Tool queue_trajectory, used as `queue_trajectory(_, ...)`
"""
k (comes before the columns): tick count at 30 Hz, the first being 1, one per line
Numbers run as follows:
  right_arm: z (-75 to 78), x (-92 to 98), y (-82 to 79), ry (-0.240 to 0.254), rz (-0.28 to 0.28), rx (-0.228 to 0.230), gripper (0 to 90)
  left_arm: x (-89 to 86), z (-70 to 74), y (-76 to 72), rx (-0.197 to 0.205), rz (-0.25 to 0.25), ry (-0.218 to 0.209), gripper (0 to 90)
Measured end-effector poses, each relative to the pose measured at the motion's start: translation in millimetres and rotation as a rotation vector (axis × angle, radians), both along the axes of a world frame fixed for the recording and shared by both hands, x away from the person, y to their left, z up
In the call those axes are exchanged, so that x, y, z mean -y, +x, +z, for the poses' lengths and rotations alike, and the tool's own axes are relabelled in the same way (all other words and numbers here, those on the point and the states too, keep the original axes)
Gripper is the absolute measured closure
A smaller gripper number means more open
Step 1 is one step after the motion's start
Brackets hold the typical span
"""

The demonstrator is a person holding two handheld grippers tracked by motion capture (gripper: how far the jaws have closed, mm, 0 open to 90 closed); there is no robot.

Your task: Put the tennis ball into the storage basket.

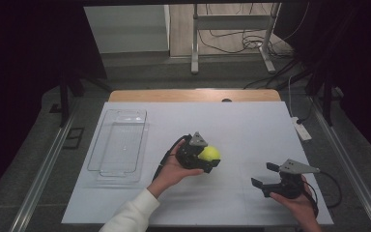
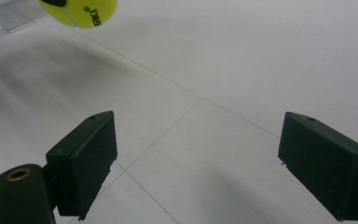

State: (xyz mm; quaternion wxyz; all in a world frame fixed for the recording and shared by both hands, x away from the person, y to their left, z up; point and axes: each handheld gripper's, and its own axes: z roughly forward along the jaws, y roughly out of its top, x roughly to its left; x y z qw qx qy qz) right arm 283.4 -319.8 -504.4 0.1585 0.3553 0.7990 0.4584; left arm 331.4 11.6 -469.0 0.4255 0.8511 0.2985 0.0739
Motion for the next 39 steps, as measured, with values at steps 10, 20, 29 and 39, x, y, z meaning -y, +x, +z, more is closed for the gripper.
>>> queue_trajectory(10,-0.1,-0.2,0.2,-0.004,0.001,0.000,12.0,-7.8,-0.1,-3.9,0.004,-0.008,0.012,26.6)
queue_trajectory(20,-0.3,0.6,0.2,-0.006,0.000,0.002,12.1,-22.5,2.0,-7.0,0.027,0.014,-0.001,26.6)
queue_trajectory(29,-0.4,0.5,0.3,-0.015,-0.001,0.003,12.1,-30.6,6.2,-7.6,0.048,0.033,-0.023,26.6)
queue_trajectory(39,-0.2,0.6,-0.4,-0.017,0.004,0.005,12.1,-47.3,16.1,-7.6,0.074,0.081,-0.051,26.6)
